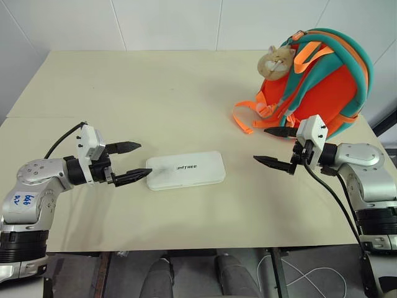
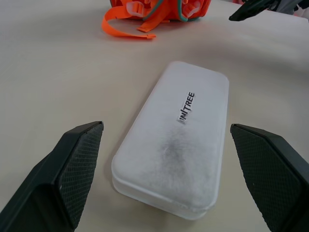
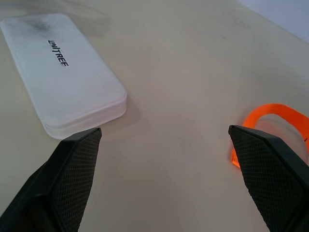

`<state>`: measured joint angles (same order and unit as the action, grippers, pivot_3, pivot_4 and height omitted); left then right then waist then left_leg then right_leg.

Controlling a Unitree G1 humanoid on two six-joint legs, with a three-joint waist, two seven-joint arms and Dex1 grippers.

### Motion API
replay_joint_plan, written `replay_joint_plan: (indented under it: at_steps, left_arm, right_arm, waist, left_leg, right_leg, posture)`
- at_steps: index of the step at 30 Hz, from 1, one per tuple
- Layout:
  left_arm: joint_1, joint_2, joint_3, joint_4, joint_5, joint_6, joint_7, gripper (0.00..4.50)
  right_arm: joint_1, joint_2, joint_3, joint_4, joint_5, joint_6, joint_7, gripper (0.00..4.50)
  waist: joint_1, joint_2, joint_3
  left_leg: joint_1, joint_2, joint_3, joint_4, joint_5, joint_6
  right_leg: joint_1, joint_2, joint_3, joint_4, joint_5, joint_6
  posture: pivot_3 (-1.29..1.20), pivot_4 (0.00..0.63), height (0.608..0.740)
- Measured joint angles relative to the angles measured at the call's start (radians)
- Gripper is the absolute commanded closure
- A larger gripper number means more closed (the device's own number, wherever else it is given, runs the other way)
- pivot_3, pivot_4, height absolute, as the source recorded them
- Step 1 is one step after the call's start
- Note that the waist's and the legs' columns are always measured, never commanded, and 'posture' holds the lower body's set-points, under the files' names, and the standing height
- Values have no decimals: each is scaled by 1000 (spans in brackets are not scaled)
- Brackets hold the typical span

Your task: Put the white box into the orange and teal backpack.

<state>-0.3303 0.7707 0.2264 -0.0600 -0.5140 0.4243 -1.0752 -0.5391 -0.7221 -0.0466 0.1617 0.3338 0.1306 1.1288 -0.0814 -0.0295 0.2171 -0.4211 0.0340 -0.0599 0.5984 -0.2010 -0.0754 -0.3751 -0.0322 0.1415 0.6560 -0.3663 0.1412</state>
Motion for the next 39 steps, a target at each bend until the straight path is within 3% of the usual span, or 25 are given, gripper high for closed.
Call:
replay_joint_plan:
  at_steps: [8,10,16,23,32,39]
  left_arm:
    - [-6,-10,0,24,5,-23,18,0]
    - [6,-7,3,29,8,-36,17,384]
    - [88,53,57,85,26,-70,16,2179]
    - [147,75,108,141,54,-94,39,4370]
    - [123,3,-57,136,123,-85,80,4376]
    - [105,-31,-77,111,123,-81,96,4376]
  right_arm:
    - [-43,38,43,11,-5,1,8,41]
    - [-44,49,54,15,-11,-1,14,0]
    - [-39,92,90,64,-32,-23,34,1993]
    - [-55,163,121,263,-108,-117,19,4423]
    - [-118,245,155,363,-156,-169,17,4469]
    - [-37,262,165,230,-147,-110,26,4469]
  waist:
    - [0,0,0]
    - [0,0,0]
    - [-5,0,0]
    - [2,0,0]
    - [-4,0,0]
    - [-1,0,0]
  left_leg:
    - [0,0,0,3,0,0]
    - [0,0,0,3,0,0]
    - [0,1,0,3,0,0]
    - [0,0,0,4,0,0]
    - [0,1,0,4,0,0]
    - [0,1,0,6,0,0]
  right_leg:
    - [0,0,0,2,0,0]
    - [0,0,0,2,0,0]
    - [0,1,0,3,0,0]
    - [0,0,0,4,0,0]
    - [0,1,0,4,0,0]
    - [0,1,-1,5,0,0]
  posture:
    - [0,150,740]
    - [0,150,740]
    - [0,150,740]
    - [0,150,740]
    - [0,150,740]
    - [0,150,740]
